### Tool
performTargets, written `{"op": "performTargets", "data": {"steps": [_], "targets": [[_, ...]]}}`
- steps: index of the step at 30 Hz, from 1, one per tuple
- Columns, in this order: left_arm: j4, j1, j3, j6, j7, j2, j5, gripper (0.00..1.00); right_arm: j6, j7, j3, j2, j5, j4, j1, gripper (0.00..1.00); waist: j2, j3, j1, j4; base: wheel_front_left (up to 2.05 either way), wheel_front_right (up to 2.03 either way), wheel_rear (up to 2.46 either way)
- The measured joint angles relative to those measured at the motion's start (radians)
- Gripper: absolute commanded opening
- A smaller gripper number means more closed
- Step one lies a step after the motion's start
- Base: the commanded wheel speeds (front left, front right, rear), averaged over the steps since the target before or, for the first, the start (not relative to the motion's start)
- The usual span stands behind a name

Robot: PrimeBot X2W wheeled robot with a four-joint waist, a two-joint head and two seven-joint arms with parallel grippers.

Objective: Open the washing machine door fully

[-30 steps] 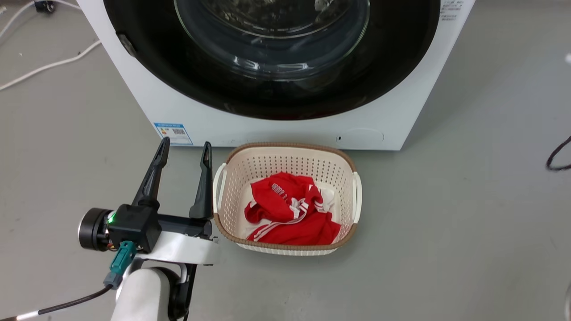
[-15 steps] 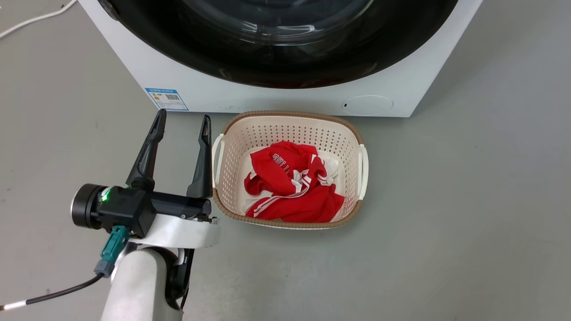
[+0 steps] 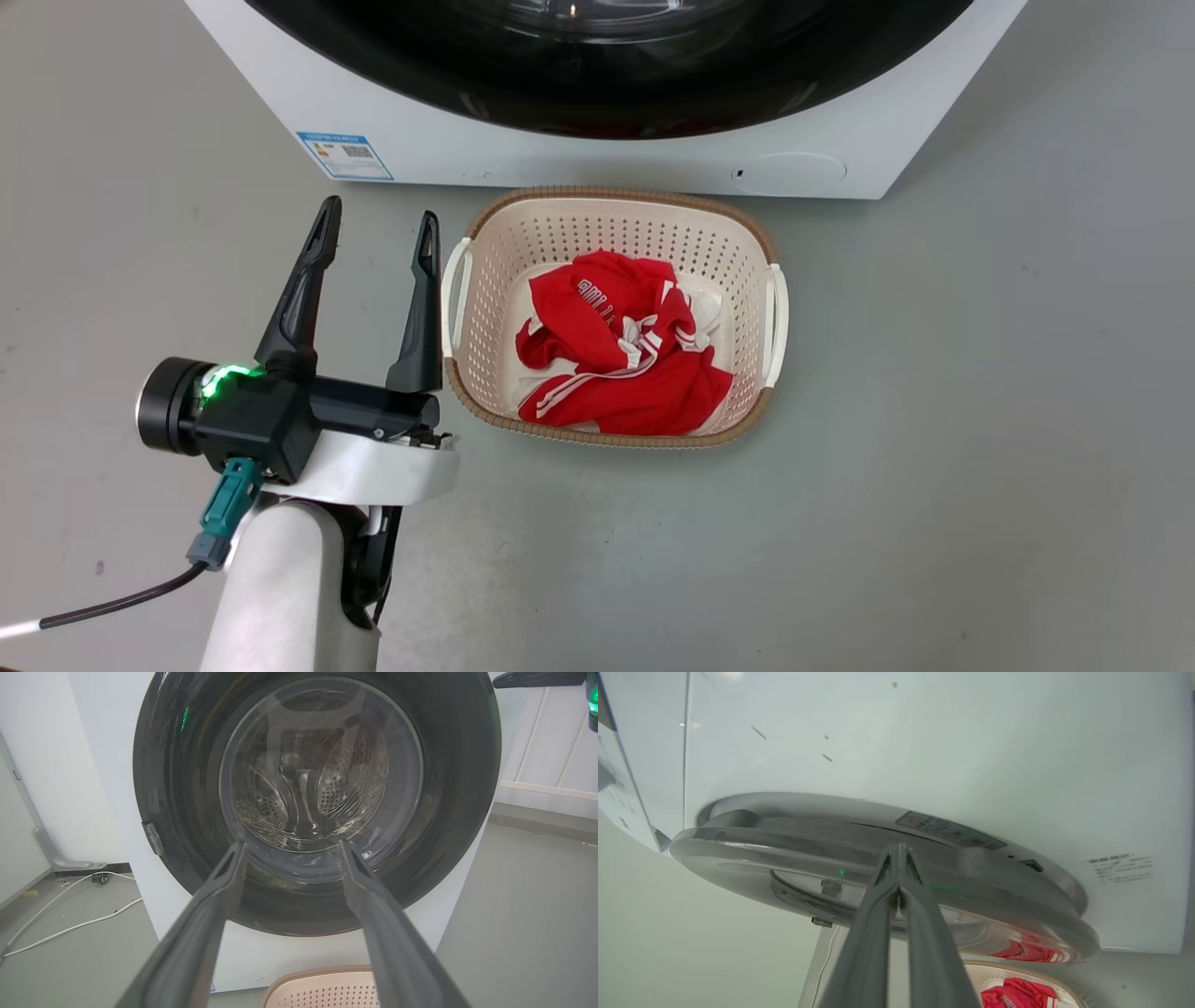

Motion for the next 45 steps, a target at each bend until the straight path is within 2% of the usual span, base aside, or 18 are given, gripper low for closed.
{"op": "performTargets", "data": {"steps": [9,19,27,35,45], "targets": [[-0.001,-0.019,-0.002,-0.004,0.0,0.0,-0.001,1.0,0.0,0.011,-0.051,0.022,-0.071,0.039,-0.052,0.0,0.0,0.038,0.0,0.008,0.0,0.0,0.0],[-0.001,-0.026,-0.017,-0.009,0.0,0.0,-0.003,1.0,-0.002,0.102,-0.126,0.032,-0.075,0.046,-0.061,0.0,0.0,0.04,0.0,0.018,0.0,0.0,0.0],[0.01,-0.031,-0.017,-0.004,0.0,0.0,-0.007,1.0,-0.001,0.236,-0.149,0.082,-0.048,0.01,-0.028,0.0,0.0,0.019,0.0,0.018,0.0,0.0,0.0],[0.034,-0.017,-0.024,0.006,0.0,0.0,-0.014,1.0,-0.001,0.387,-0.167,0.089,-0.02,-0.055,0.043,0.0,0.0,-0.029,0.0,0.015,0.0,0.0,0.0],[0.069,0.024,-0.027,0.023,0.0,-0.001,-0.023,1.0,-0.001,0.537,-0.158,0.119,0.02,-0.162,0.205,0.0,0.0,-0.119,-0.0001,0.021,0.0,0.0,0.0]]}}
